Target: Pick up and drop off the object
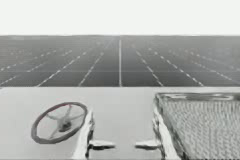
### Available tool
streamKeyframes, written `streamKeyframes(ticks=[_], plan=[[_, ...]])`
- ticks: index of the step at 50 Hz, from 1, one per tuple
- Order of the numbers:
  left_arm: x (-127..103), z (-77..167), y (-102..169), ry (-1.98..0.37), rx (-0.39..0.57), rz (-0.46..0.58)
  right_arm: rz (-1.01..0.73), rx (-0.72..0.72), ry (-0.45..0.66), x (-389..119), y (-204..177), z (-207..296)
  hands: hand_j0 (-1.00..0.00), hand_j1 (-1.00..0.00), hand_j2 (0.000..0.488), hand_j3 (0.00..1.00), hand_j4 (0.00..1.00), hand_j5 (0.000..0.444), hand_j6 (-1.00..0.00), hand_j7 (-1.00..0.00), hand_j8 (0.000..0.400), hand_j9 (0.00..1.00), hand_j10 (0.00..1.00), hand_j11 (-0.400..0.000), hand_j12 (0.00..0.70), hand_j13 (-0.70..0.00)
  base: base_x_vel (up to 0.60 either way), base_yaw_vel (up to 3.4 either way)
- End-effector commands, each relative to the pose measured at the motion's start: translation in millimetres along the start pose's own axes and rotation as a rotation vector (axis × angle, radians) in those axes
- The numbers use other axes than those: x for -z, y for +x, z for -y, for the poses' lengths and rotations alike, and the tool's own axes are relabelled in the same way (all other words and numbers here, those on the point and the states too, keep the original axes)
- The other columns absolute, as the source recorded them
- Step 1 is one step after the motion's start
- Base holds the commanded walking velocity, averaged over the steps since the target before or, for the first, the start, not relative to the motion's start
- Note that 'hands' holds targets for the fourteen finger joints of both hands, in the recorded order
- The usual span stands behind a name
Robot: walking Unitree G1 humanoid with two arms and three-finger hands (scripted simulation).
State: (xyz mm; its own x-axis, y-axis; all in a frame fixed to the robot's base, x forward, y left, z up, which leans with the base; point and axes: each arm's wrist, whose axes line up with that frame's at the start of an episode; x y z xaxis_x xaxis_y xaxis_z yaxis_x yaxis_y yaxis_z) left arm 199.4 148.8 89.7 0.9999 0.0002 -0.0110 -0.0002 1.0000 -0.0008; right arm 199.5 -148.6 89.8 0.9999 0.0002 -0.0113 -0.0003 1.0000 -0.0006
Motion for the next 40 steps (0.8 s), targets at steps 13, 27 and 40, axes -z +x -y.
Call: streamKeyframes(ticks=[13,27,40], plan=[[-82.2,-29.5,65.7,0.907,-0.248,0.091,0.236,0.23,-0.137,48.7,16.8,-24.8,0.0,0.0,0.0,0.0,0.0,0.0,0.0,0.0,0.0,0.0,0.0,0.0,0.0,0.0,0.0,0.0],[-2.6,-63.0,82.7,1.275,-0.014,-0.191,0.229,0.223,-0.117,39.6,18.1,-24.4,0.0,0.0,0.0,0.0,0.0,0.0,0.0,0.0,0.0,0.0,0.0,0.0,0.0,0.0,0.0,0.0],[3.7,-45.6,86.3,1.121,-0.158,-0.213,0.25,0.188,-0.093,37.8,8.0,-28.2,-1.0,-1.0,0.0,0.0,0.0,0.0,-1.0,-1.0,0.4,0.0,0.0,0.0,0.7,0.0,0.0,0.0]])
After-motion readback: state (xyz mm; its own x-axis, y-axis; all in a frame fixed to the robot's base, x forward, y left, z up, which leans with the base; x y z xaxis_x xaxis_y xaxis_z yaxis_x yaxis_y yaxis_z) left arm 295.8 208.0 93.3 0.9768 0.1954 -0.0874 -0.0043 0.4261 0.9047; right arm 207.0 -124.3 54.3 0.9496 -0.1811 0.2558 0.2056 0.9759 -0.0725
